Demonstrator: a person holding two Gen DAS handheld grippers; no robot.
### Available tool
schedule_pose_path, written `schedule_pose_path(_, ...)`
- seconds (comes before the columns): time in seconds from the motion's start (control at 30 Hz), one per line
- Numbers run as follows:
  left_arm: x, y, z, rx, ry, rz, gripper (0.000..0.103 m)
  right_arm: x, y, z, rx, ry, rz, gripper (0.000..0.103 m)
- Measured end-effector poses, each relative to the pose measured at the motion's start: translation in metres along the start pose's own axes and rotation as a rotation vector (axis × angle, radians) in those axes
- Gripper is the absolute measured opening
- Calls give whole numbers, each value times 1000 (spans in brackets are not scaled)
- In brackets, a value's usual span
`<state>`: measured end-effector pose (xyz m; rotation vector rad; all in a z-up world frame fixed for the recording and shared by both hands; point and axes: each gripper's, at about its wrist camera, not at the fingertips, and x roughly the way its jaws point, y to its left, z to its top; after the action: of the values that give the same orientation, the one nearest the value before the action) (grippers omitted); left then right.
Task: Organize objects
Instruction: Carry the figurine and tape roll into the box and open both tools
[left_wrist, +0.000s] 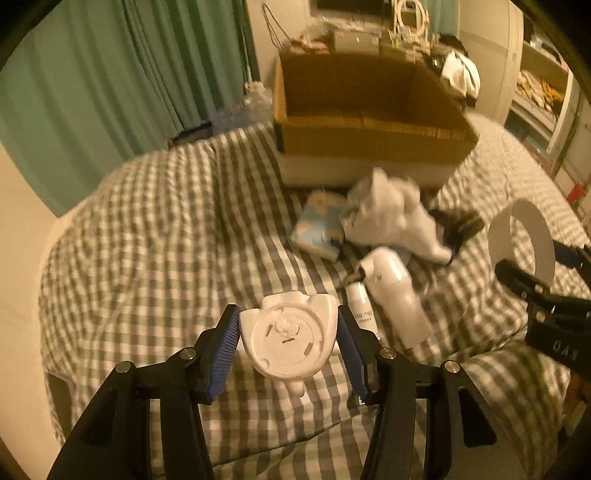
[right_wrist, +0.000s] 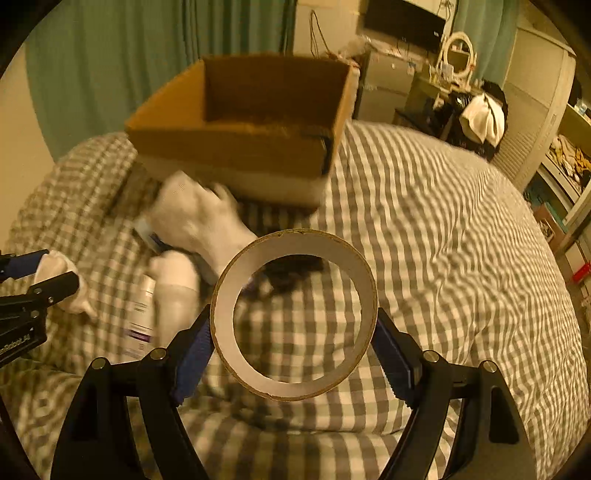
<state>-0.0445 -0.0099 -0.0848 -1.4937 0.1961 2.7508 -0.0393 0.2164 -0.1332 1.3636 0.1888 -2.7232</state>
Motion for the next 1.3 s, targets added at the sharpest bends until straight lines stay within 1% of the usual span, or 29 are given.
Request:
schedule_pose_path(0.13, -30, 10, 14, -18, -68, 0, 53, -33, 12, 13, -37, -67, 7, 80)
schedule_pose_path(0.27, -59, 18, 33, -43, -124, -16, 53, -68, 20, 28, -57, -141, 19, 80)
schedule_pose_path(0.37, -81, 20, 50, -35, -182, -38, 53, -93, 22, 43, -71, -191, 38, 80)
schedule_pose_path(0.4, -91, 21, 59, -31, -209, -45, 53, -101, 22, 48, -72, -209, 54, 80)
schedule_pose_path(0.5, -107, 22, 78, -19, -254, -61, 53, -128, 13, 66, -44, -275, 105, 80)
schedule_pose_path(0.57, -113, 23, 95, -13, -275, -68, 53, -142, 7, 82, -29, -317, 111, 80)
schedule_pose_path(0.7, -118, 27, 136, -2, -296, -72, 53, -155, 4, 112, -39, -364, 98, 80)
schedule_pose_path(0.83, -115, 28, 172, 13, -324, -52, 53, -151, 3, 142, -49, -382, 86, 80)
schedule_pose_path(0.9, -104, 27, 191, 21, -339, -49, 53, -142, 6, 157, -57, -379, 80, 80)
schedule_pose_path(0.93, -100, 25, 194, 23, -342, -50, 53, -136, 7, 164, -58, -374, 80, 80)
schedule_pose_path(0.97, -91, 23, 203, 26, -344, -60, 53, -129, 8, 171, -56, -367, 84, 80)
schedule_pose_path(1.03, -77, 22, 213, 21, -341, -83, 53, -111, 9, 184, -54, -348, 91, 80)
schedule_pose_path(1.13, -46, 19, 231, 16, -320, -104, 53, -84, 12, 200, -64, -318, 75, 80)
schedule_pose_path(1.23, -16, 13, 239, 22, -310, -105, 53, -50, 13, 206, -67, -277, 73, 80)
schedule_pose_path(1.3, 7, 6, 242, 46, -300, -88, 53, -25, 11, 207, -66, -246, 68, 80)
